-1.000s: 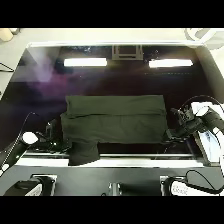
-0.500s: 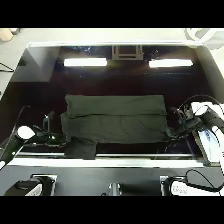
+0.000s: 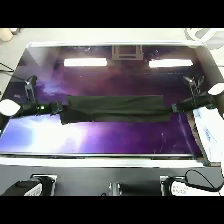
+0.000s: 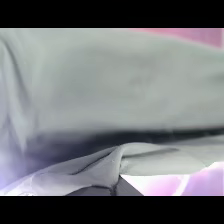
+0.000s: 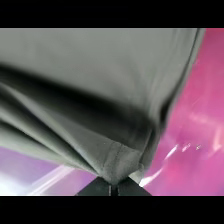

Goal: Fold the shirts.

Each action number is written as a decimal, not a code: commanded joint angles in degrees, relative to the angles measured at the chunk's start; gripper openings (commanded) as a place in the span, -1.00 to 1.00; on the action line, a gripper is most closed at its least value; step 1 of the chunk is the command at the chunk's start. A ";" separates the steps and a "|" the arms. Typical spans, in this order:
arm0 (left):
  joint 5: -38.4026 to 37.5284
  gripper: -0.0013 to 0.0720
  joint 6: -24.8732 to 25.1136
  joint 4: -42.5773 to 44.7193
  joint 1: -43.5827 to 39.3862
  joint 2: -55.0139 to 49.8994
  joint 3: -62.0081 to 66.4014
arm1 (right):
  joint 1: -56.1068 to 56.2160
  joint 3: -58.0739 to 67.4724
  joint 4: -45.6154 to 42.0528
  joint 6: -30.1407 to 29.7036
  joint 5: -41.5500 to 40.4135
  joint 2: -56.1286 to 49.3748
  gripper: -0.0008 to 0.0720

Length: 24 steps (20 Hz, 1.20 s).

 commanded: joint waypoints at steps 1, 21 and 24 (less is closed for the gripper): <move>2.01 -0.91 -0.63 1.36 0.26 -11.56 7.82 | 4.44 8.94 -4.00 1.92 -6.95 -7.74 -0.94; -3.08 0.23 1.14 -0.83 -1.38 -20.04 21.57 | -6.80 14.69 12.87 4.31 -0.50 -22.12 0.92; -2.43 0.23 1.11 -0.85 -3.13 -15.26 21.57 | -4.87 14.69 13.64 4.35 3.65 -25.66 0.91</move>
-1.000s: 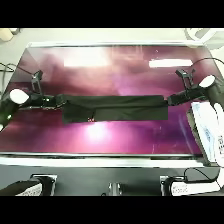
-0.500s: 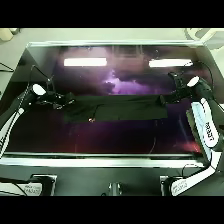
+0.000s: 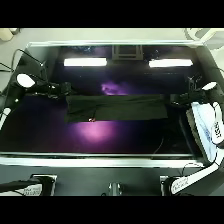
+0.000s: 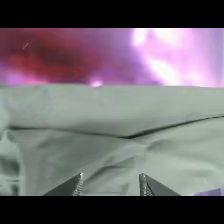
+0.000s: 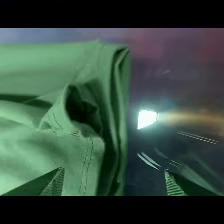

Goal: Fold the shirts.

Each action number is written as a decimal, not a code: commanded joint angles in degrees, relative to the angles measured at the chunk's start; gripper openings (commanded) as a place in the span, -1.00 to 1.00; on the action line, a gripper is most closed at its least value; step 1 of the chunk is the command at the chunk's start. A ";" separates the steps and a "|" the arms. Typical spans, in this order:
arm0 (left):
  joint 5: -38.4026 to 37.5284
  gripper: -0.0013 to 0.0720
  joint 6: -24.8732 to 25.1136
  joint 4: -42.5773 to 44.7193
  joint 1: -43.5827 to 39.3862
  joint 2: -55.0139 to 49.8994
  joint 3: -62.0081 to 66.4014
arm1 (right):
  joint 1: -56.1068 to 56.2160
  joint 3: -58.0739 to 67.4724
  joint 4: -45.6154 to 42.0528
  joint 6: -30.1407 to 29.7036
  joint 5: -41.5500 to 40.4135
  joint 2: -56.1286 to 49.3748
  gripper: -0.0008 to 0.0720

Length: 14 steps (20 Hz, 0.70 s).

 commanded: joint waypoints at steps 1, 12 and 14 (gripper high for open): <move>1.14 0.23 0.52 -0.02 -2.03 5.16 0.31 | 1.11 0.02 2.75 -0.11 4.63 -3.52 0.91; 17.00 -0.90 -6.43 -9.75 -19.78 -9.35 0.24 | 6.64 0.07 17.81 -3.78 10.84 12.02 -0.94; 19.91 -0.90 -6.40 -17.46 -22.67 -15.10 0.31 | 8.57 0.07 17.73 -1.07 12.02 19.65 -0.94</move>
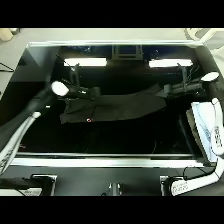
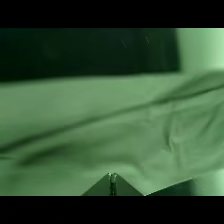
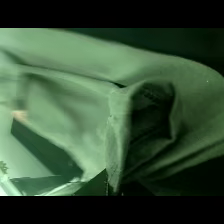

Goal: Fold the shirts.

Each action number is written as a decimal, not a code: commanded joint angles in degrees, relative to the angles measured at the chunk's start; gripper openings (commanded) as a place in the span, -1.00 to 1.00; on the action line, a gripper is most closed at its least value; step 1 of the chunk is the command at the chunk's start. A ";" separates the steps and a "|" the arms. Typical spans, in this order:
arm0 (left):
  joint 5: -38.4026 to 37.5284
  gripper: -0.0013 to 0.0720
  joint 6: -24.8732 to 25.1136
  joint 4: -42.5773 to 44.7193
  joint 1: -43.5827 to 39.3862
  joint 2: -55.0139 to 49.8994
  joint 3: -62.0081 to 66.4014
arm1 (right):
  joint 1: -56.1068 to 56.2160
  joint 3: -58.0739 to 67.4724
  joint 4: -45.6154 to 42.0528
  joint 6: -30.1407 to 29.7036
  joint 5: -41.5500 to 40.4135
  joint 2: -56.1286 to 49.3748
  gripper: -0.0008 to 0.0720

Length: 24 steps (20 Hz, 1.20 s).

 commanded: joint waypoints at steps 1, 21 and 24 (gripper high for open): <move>6.75 -0.90 -1.92 -13.35 -5.68 -9.42 0.09 | 3.15 0.04 2.56 3.37 3.04 12.17 -0.94; 8.24 -0.90 10.40 -10.64 16.44 17.16 -2.14 | 31.12 0.04 6.03 11.10 -18.38 5.77 -0.94; 3.58 -0.90 10.43 -8.96 25.20 27.52 -2.16 | 39.19 0.04 17.84 6.64 -26.36 -4.17 -0.93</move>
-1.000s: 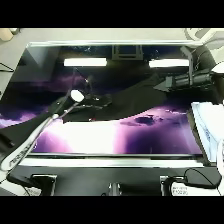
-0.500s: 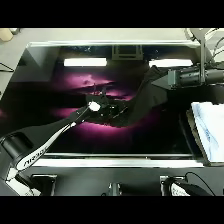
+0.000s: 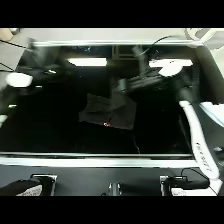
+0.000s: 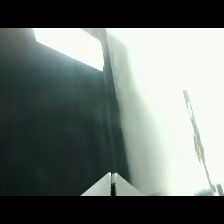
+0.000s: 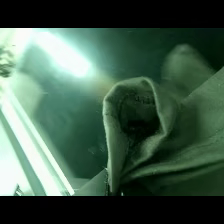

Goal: Fold the shirts.

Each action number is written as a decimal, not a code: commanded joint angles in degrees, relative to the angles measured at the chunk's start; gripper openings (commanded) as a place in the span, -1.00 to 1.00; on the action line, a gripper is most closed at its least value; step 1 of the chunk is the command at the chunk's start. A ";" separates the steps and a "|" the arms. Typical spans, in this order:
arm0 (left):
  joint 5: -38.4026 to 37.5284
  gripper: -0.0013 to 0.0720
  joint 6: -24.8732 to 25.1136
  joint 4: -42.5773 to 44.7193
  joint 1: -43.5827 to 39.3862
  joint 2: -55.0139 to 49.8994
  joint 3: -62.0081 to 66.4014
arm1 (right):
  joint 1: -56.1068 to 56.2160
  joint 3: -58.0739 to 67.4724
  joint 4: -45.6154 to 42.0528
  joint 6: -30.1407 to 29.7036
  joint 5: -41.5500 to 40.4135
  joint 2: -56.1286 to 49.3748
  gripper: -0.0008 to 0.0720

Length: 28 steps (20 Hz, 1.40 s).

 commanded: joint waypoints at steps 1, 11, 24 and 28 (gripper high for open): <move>-6.19 -0.90 0.28 4.48 10.88 12.66 -0.11 | 9.70 0.04 13.79 -5.01 -10.71 -11.41 -0.93; -11.15 -0.90 0.52 5.51 13.07 20.11 -0.11 | -4.00 0.04 -11.28 -4.28 5.55 -7.04 0.88; -11.98 -0.90 0.90 6.40 12.02 20.13 -2.64 | -5.92 -13.57 -16.00 1.18 0.70 -9.53 0.49; -11.96 -0.90 0.92 6.45 11.78 20.11 -2.64 | -7.82 -9.94 -5.27 -10.99 1.97 -8.26 -0.93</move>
